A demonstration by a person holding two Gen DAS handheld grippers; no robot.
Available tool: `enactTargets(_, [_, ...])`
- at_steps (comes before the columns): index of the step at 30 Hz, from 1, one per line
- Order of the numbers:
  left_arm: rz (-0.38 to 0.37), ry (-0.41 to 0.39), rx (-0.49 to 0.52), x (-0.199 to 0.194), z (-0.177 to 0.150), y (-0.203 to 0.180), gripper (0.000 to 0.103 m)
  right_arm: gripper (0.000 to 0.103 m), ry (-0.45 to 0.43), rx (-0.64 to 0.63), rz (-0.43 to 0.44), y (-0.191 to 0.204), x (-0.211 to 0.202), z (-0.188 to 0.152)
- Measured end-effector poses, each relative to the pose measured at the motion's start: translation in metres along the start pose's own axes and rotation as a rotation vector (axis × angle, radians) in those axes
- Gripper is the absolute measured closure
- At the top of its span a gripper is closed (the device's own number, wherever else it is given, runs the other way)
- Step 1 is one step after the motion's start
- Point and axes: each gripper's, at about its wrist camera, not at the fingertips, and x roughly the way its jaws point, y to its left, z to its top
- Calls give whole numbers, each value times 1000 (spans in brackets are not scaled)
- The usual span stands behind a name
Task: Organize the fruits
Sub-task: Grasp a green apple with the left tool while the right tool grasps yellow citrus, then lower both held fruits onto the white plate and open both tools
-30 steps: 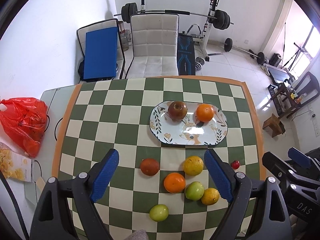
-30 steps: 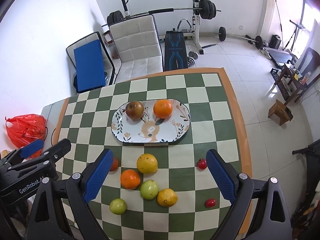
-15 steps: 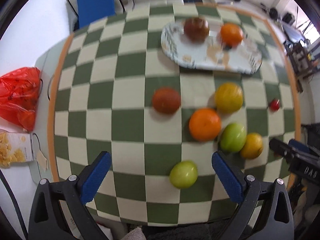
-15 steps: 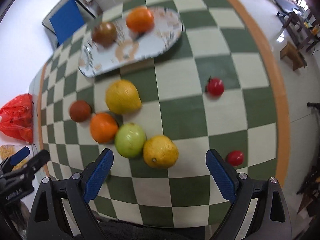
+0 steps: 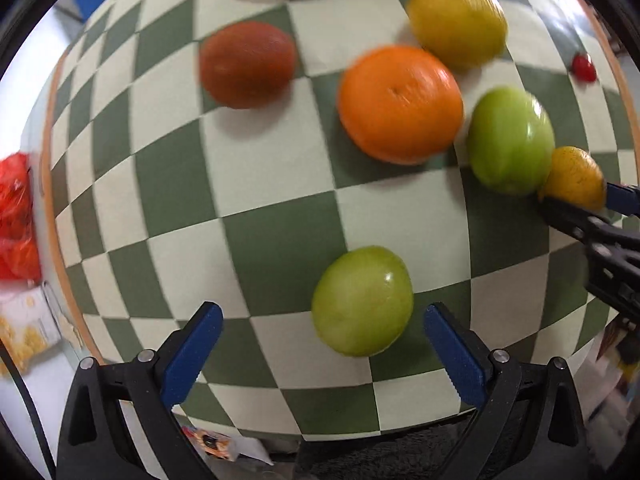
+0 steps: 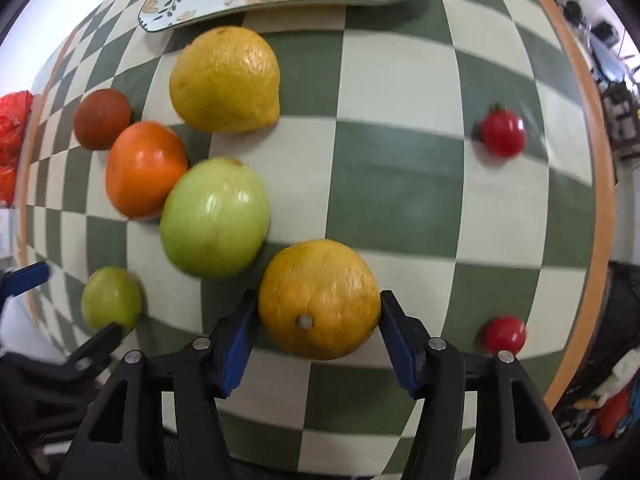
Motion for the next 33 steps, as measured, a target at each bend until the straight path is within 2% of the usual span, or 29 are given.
enactTargets(1, [-1, 6, 14, 4, 1, -3, 8, 41, 13, 11, 21, -3, 0, -5])
enactTargets(3, [-35, 15, 24, 8, 2, -6, 40, 41, 24, 22, 41, -8, 2, -14])
enactTargets(5, [-72, 8, -3, 7, 2, -5, 52, 41, 26, 36, 59, -12, 4, -20])
enactTargets(7, [-63, 2, -26, 5, 2, -3, 52, 41, 14, 56, 75, -16, 5, -23])
enactTargets(11, [-122, -10, -106, 4, 4, 9, 52, 41, 12, 101, 108, -25, 6, -21])
enactTargets(19, [-131, -24, -127, 1, 0, 9, 52, 42, 53, 114, 117, -26, 15, -17])
enactTargets(23, [-146, -32, -148, -3, 4, 25, 52, 42, 68, 121, 129, -19, 14, -19])
enactTargets(28, [-213, -83, -149, -35, 8, 34, 52, 42, 38, 130, 186, -21, -10, -15])
enactTargets(33, [-316, -180, -168, -97, 33, 43, 52, 42, -32, 142, 256, -26, -52, 4])
